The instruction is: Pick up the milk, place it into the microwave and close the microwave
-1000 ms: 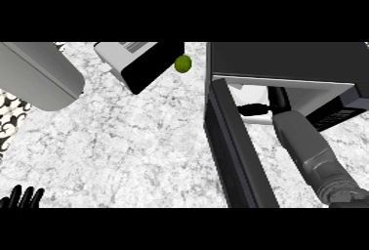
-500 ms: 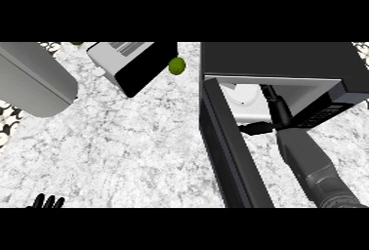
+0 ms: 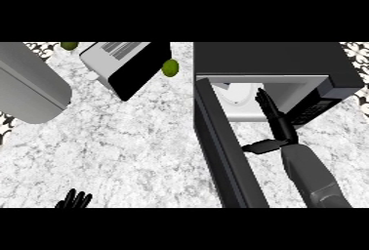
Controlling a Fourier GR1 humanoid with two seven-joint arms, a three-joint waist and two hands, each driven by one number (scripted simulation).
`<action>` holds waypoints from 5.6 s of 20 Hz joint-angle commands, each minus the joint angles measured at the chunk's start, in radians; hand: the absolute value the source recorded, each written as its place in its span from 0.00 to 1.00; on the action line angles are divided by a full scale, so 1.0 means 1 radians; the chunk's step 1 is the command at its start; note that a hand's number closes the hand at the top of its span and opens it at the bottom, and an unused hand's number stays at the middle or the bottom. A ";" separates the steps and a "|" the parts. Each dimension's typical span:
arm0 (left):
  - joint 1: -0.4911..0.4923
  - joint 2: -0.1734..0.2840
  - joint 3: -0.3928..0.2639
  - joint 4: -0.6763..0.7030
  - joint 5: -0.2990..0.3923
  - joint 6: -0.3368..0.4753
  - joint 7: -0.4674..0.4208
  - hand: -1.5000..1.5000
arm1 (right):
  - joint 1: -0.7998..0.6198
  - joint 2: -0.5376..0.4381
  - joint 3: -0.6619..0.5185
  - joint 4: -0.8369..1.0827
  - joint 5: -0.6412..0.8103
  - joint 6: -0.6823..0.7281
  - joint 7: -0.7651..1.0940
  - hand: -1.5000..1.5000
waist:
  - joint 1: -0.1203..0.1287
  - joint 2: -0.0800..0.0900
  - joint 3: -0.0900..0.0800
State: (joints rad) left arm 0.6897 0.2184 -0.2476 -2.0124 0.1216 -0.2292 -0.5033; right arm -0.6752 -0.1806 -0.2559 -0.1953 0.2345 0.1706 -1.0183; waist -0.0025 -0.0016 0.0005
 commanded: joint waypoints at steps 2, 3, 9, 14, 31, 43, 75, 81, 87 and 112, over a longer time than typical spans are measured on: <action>-0.040 -0.011 -0.077 0.036 -0.106 0.007 -0.004 0.00 | 0.111 -0.023 0.026 -0.083 -0.010 0.149 -0.099 0.00 | -0.014 -0.006 -0.001; -0.068 -0.009 -0.096 0.004 -0.118 0.017 0.069 0.00 | 0.112 -0.074 0.015 -0.094 -0.023 0.180 -0.096 0.00 | -0.015 -0.003 0.000; -0.163 -0.067 -0.159 0.020 -0.196 0.069 0.152 1.00 | 0.225 -0.075 0.008 -0.217 -0.105 0.294 -0.066 0.00 | -0.037 -0.009 -0.001; -0.283 -0.097 -0.179 0.080 -0.241 0.081 0.242 1.00 | 0.304 -0.159 0.001 -0.310 -0.180 0.412 -0.034 1.00 | -0.037 -0.005 -0.001; -0.899 -0.218 -0.428 0.590 -0.378 0.333 0.365 1.00 | 0.374 -0.302 -0.017 -0.606 -0.407 0.465 0.186 0.00 | -0.040 0.006 -0.001; -1.161 -0.218 -0.709 0.873 -0.100 0.548 0.488 1.00 | 0.389 -0.322 0.016 -0.807 -0.586 0.548 0.341 0.00 | -0.107 0.016 -0.002; -1.702 -0.218 -0.536 1.113 0.394 0.729 0.287 1.00 | 0.157 -0.407 0.085 -1.050 -0.908 0.638 0.728 0.00 | -0.367 0.093 0.002; -1.778 -0.218 -0.524 1.168 0.438 0.745 0.284 1.00 | 0.117 -0.412 0.095 -1.061 -0.947 0.643 0.765 0.00 | -0.403 0.102 0.003; -1.832 -0.218 -0.497 1.225 0.480 0.748 0.276 1.00 | 0.094 -0.442 0.088 -1.058 -0.972 0.656 0.792 0.00 | -0.425 0.111 0.004; -1.839 -0.217 -0.545 1.212 0.552 0.845 0.212 1.00 | 0.002 -0.529 0.056 -0.991 -1.053 0.702 0.855 0.00 | -0.454 0.128 0.009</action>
State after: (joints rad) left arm -1.0788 0.0356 -0.7995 -0.8629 0.6673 0.6309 -0.2957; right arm -0.6630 -0.7032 -0.1959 -1.1975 -0.8042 0.8533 -0.1622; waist -0.4364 0.1129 0.0081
